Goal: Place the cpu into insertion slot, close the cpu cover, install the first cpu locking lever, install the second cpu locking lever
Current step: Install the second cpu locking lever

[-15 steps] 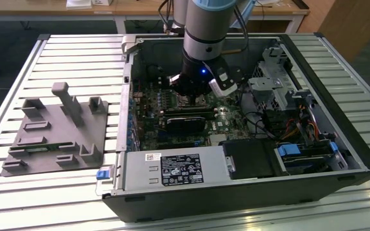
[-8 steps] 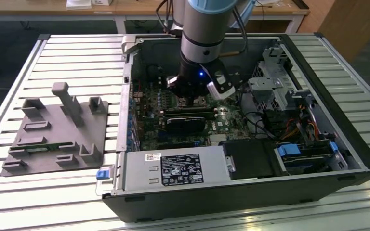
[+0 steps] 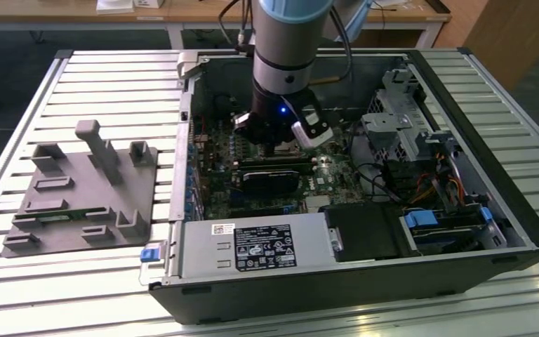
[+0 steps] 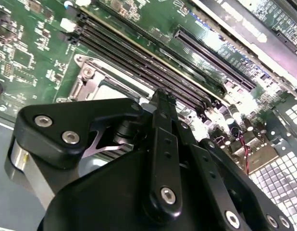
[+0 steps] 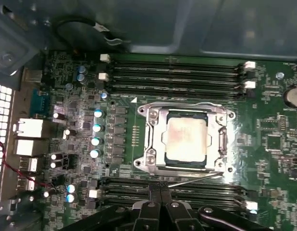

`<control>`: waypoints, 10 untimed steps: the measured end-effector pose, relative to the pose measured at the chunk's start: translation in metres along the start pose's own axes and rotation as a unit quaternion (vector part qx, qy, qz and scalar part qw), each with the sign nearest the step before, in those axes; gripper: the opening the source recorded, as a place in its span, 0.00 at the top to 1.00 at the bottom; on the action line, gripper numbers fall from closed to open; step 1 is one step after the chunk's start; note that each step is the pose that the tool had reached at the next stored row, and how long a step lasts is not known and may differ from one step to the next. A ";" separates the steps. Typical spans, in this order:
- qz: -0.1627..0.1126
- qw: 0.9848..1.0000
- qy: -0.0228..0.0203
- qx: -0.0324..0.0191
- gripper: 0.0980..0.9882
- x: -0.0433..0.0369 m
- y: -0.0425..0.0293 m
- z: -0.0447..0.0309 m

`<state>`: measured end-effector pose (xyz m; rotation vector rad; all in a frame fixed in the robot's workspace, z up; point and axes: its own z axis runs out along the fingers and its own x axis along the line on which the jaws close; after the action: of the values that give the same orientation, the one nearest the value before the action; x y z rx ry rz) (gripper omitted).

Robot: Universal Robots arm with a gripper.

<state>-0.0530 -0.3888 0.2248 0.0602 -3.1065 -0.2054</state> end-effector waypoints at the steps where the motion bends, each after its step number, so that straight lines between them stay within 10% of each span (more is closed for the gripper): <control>1: 0.000 1.000 0.000 0.000 0.98 0.0009 -0.0002 0.0016; 5: 0.000 1.000 0.000 -0.003 0.98 0.0014 -0.0009 0.0060; 10: -0.001 1.000 -0.001 -0.028 0.98 0.0024 -0.0049 0.0058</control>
<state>-0.0554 -0.3930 0.2184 0.0609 -3.1006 -0.2925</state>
